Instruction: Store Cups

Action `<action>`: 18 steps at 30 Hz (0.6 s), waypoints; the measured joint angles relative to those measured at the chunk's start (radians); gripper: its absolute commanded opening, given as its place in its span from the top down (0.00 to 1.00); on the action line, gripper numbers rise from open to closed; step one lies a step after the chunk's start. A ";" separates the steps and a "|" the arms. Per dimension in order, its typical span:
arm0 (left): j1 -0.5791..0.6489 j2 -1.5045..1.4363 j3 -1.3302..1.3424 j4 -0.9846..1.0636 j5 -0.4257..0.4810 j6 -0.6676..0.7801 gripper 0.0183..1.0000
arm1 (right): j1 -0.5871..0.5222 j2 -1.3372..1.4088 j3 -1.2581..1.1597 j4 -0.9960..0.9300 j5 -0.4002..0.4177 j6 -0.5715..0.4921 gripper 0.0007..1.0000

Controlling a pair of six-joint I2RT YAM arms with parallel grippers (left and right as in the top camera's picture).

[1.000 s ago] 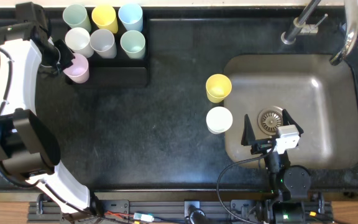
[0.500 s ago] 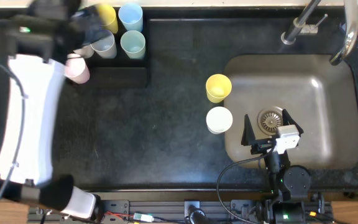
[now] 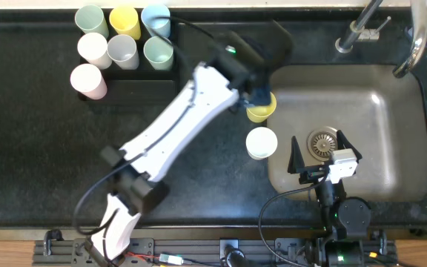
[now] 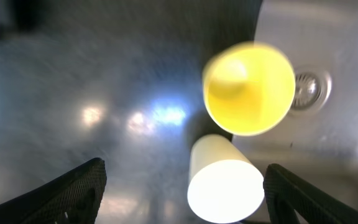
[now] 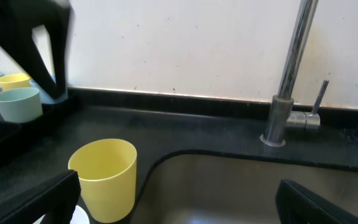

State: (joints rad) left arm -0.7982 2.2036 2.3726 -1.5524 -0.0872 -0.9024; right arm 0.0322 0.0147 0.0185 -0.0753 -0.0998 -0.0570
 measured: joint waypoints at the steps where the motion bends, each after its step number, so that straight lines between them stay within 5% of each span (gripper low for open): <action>1: -0.008 0.014 0.000 0.000 0.011 -0.006 0.17 | 0.000 0.000 0.000 0.000 0.000 0.000 0.00; 12: -0.006 0.151 0.006 0.106 0.070 0.024 0.26 | 0.000 0.000 0.000 0.000 0.000 0.000 0.00; 18: 0.010 0.188 0.005 0.109 0.077 0.046 0.50 | 0.000 0.000 0.000 0.000 0.000 0.000 0.00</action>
State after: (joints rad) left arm -0.7883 2.3920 2.3779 -1.4429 -0.0101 -0.8566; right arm 0.0322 0.0147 0.0185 -0.0750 -0.1001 -0.0566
